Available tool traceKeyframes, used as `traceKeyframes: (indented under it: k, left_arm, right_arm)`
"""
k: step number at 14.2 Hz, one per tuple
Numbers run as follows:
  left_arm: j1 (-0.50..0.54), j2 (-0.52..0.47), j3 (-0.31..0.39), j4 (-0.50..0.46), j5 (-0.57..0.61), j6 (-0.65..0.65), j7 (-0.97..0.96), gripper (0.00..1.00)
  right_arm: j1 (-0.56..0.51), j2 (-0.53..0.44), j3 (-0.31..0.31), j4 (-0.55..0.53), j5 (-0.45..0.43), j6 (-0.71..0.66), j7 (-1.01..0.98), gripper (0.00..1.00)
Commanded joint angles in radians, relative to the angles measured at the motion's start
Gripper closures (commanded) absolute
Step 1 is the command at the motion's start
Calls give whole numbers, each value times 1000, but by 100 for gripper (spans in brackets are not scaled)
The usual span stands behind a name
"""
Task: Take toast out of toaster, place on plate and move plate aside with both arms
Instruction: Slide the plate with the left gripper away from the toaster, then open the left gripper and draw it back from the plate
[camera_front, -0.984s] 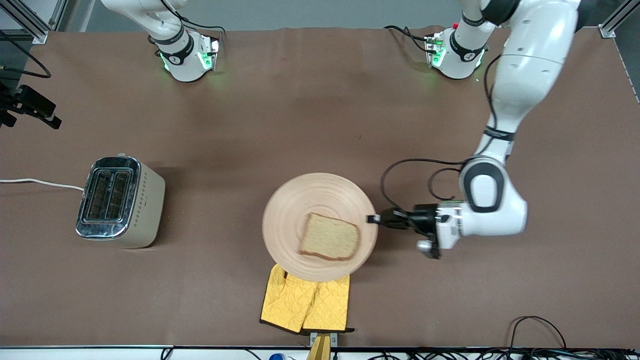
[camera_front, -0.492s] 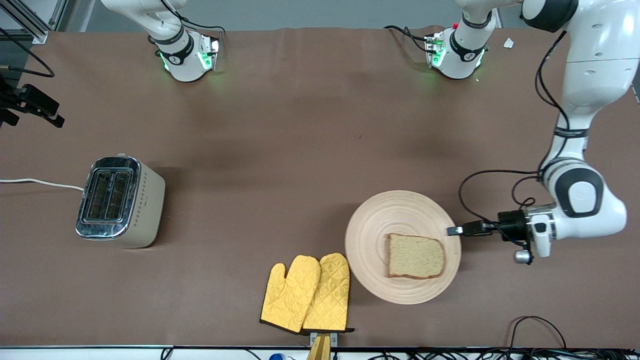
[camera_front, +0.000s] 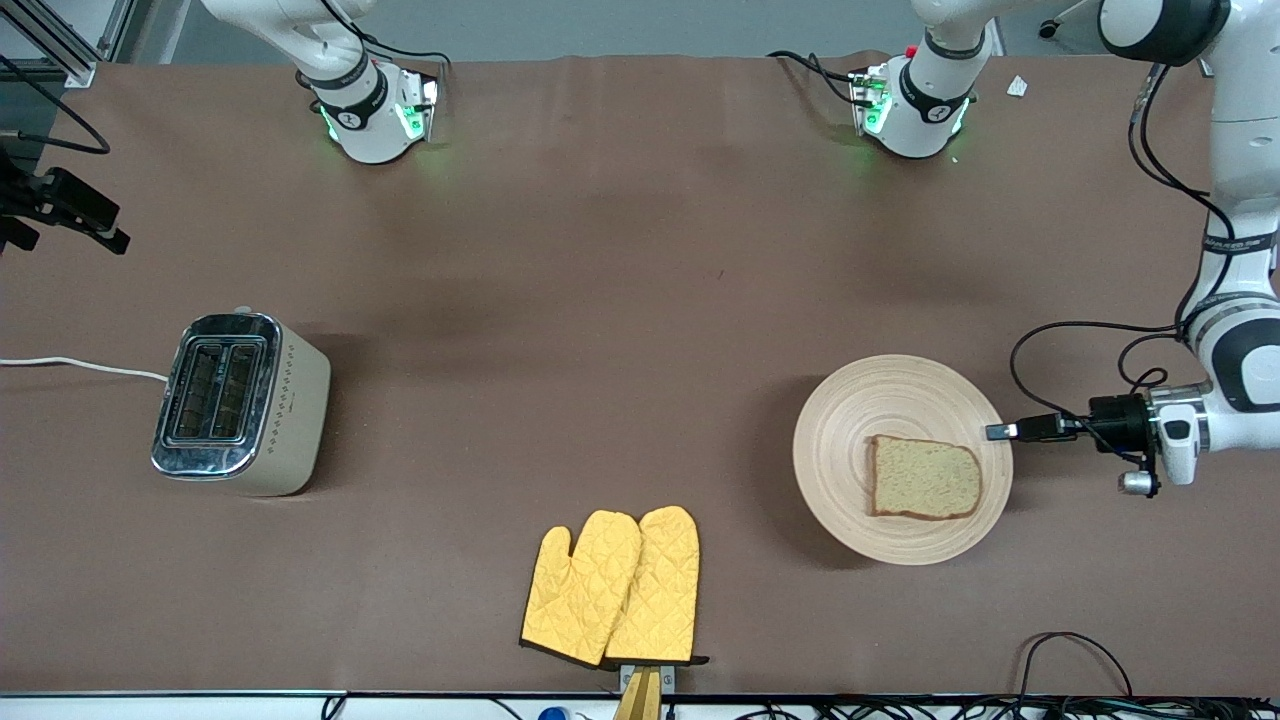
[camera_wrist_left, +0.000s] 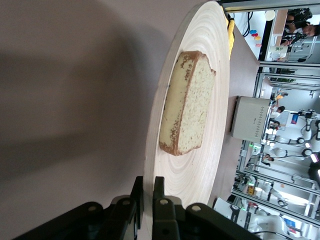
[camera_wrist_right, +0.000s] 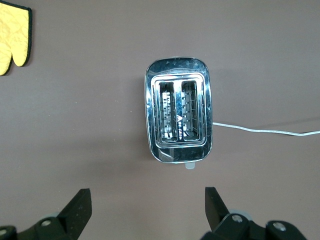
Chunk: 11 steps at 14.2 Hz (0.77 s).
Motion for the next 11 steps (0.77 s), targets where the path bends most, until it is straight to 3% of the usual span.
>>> traceKeyframes:
  k: [1,8,11]
  left_arm:
    - [51,17,-10,-4,5,-45,28,100]
    - [103,83,-3,2,103,-30,72,97]
    - [101,92,-3,2,110,30,121,88]
  right_arm:
    - [-10,5,8,15,-14,-17,9,0]
    - [-15,5,5,15,-12,-29,5,0]
    - [-12,3,6,15,-12,-30,11,0]
